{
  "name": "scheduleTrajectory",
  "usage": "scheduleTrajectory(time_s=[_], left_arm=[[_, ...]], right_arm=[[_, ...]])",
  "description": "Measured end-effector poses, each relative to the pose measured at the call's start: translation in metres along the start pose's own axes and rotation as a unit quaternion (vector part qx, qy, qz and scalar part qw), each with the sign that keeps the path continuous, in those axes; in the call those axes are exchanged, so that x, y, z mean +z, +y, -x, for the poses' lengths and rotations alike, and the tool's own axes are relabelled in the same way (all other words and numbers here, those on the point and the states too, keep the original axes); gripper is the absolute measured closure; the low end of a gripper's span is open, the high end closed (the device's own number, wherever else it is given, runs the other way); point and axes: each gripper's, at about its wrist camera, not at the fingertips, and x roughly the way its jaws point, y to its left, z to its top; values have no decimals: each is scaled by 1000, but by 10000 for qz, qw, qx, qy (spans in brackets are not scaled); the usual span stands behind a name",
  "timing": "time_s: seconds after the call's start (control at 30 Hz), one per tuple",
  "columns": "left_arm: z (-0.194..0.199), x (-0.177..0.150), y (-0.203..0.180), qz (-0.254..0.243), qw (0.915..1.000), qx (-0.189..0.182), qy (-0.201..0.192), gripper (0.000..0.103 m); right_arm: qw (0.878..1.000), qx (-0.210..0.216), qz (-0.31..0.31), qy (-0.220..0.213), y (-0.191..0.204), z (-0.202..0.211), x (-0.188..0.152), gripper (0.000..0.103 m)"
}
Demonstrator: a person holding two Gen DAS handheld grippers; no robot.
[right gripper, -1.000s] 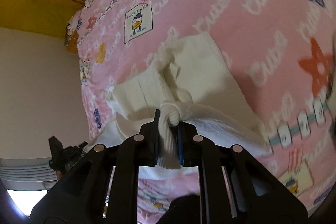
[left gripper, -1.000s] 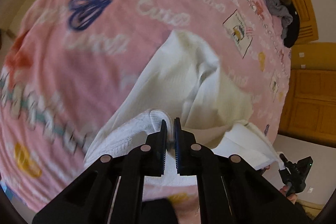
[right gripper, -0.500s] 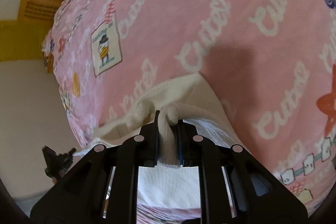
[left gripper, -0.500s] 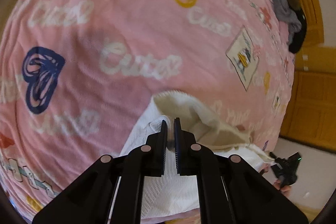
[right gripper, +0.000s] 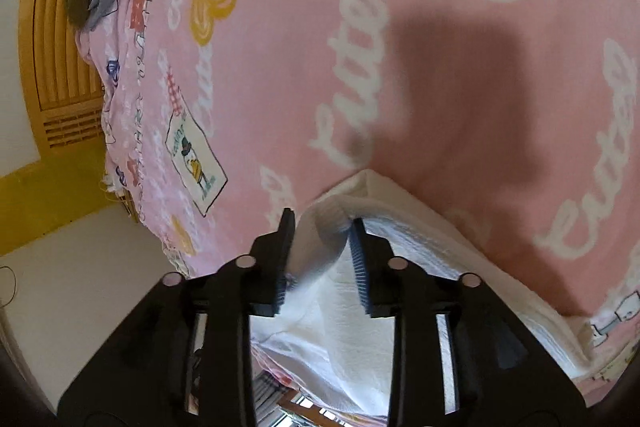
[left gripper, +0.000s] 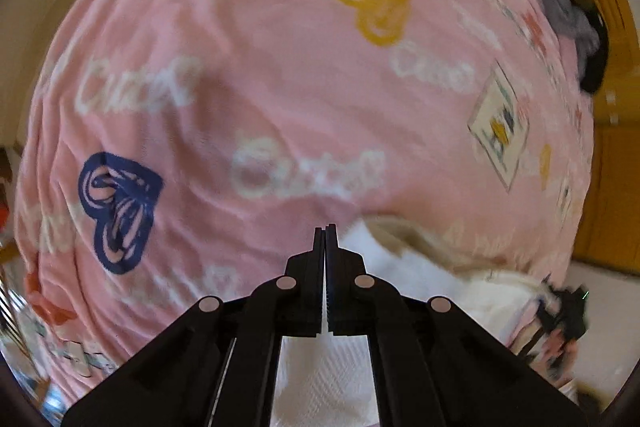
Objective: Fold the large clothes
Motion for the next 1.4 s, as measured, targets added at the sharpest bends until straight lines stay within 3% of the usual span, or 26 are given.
scheduleTrajectory(time_s=[0.07,0.1,0.13,0.2,0.27,0.33,0.37,0.43,0.5,0.57,0.7,0.77,0.93,1.1,1.17,1.2,1.33,1.4], left_arm=[[8,-15,-22,-340,9994,11,-73,102],[13,-28,-35,-486,9987,-79,-115,102],[16,-39,-47,-598,9980,-166,-136,102],[18,-61,-64,-802,9964,-220,-174,102],[14,-80,-77,-918,9950,-368,-102,101],[0,-99,-91,-1062,9939,-313,9,101],[-6,-104,-94,-1064,9937,-351,74,101],[-26,-113,-99,-955,9934,-537,339,101],[-46,-121,-103,-885,9935,-529,477,101],[-65,-119,-107,-882,9942,-364,493,101],[-91,-99,-101,-665,9969,21,410,101],[-98,-87,-94,-520,9979,52,395,101],[-127,-61,-78,-457,9975,320,441,101],[-153,-40,-74,-440,9972,476,366,101],[-156,-32,-72,-368,9976,478,347,101],[-156,-30,-72,-328,9977,471,360,101],[-140,-36,-77,-580,9963,561,297,101],[-126,-43,-80,-709,9956,563,258,101]], right_arm=[[9997,138,168,-62,8,10,-5,62],[9992,329,193,-118,11,14,-7,49],[9984,493,193,-203,13,19,-8,45],[9934,879,215,-706,19,40,-6,34],[9895,997,107,-1042,22,57,-6,34],[9880,1137,305,-1001,30,65,-13,34],[9880,1108,608,-886,37,67,-24,36],[9866,955,1210,-531,49,59,-52,61],[9805,909,1728,216,54,32,-92,75],[9687,724,2145,1017,53,-10,-140,81],[9491,-340,2680,1618,49,-89,-187,84],[9464,-849,2707,1545,46,-122,-188,86],[9511,-1260,2509,1289,46,-160,-163,103],[9563,-1286,2437,978,57,-172,-143,103],[9660,-1259,2174,609,58,-163,-136,103],[9701,-1215,2005,622,56,-164,-132,103],[9609,-1160,2423,671,58,-147,-143,103],[9669,-828,2347,565,50,-120,-147,103]])
